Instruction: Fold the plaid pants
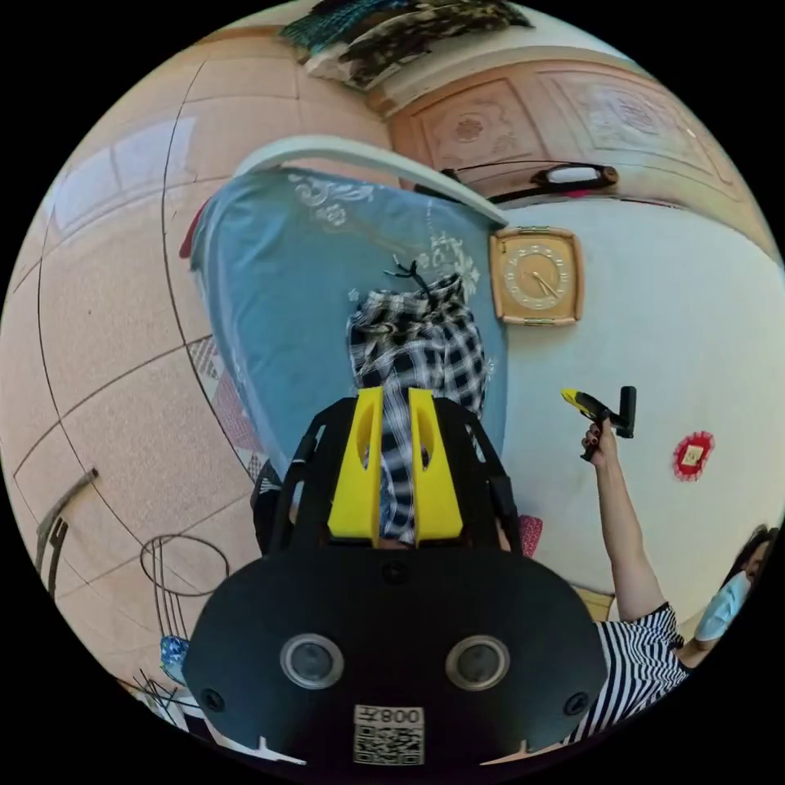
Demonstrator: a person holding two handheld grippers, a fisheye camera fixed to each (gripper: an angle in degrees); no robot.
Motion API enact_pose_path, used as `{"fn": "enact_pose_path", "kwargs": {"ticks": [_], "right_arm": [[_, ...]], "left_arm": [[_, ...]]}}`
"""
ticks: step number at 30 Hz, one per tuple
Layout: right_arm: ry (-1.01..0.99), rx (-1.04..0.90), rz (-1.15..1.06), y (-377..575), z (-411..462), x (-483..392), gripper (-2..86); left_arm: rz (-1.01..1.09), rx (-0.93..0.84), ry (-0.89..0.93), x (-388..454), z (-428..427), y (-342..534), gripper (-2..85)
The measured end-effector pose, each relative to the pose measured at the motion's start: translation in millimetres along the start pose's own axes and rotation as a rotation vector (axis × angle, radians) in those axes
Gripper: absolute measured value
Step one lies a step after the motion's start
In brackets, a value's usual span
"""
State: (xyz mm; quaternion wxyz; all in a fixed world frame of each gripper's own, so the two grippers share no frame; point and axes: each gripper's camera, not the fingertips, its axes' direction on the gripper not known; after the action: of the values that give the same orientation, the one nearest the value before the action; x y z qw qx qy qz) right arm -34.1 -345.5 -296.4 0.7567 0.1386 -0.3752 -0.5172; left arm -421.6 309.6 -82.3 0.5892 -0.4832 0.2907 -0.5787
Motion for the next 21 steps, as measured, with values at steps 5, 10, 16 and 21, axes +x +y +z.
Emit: {"fn": "enact_pose_path", "kwargs": {"ticks": [5,10,16,21], "right_arm": [[-0.18,-0.075,0.233,151,38,90,6.4],[-0.354,-0.011,0.562,352,50,146,6.6],[-0.314,0.009,0.813,549,50,159,7.1],[-0.372,0.071,1.006,689,66,168,7.9]], "left_arm": [[-0.126,-0.202,-0.025,-10,59,-37,4.6],[-0.057,-0.483,-0.059,28,139,-83,4.4],[0.24,-0.816,-0.212,100,232,-118,4.9],[0.551,-1.016,-0.309,165,313,-115,5.9]]}}
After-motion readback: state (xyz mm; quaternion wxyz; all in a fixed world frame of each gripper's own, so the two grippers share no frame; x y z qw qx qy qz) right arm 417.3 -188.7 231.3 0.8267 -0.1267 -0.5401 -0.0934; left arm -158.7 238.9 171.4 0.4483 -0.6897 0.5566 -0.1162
